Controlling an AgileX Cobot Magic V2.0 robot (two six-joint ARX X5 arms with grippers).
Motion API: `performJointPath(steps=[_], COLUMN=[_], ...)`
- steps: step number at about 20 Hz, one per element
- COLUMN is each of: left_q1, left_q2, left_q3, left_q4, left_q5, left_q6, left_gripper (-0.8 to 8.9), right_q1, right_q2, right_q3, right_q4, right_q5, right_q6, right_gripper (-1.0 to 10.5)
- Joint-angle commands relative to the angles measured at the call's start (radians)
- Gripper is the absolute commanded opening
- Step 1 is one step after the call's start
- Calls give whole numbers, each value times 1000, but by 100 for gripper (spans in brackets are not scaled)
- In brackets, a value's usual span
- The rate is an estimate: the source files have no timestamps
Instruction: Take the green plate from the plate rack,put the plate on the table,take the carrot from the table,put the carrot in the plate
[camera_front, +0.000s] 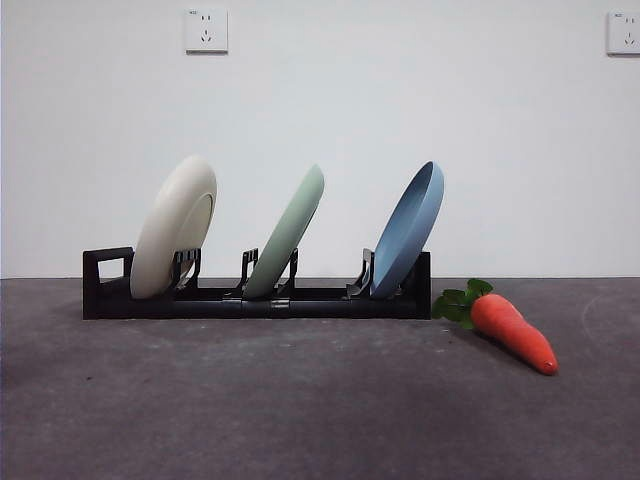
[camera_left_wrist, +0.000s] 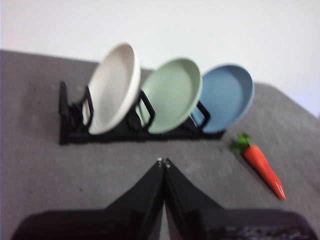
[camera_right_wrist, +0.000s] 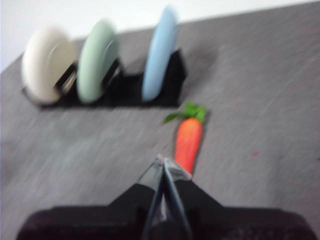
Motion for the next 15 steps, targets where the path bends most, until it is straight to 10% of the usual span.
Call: performJointPath(steps=[1, 12, 15], left_q1=[2, 2, 3], left_q2=[50, 214, 214], left_q3=[55, 245, 245], left_q4=[-60, -302, -302], left_q5=[54, 224, 222], left_q6=[87, 233, 224], left_gripper=[-6, 13, 425], right_q1=[2, 2, 1], right_q2=[67, 216, 216], right_q3=[82, 213, 213], right_q4=[-101, -368, -367], right_q5=[-69, -220, -213], right_q6=[-97, -212, -198], right_gripper=[-10, 15, 414])
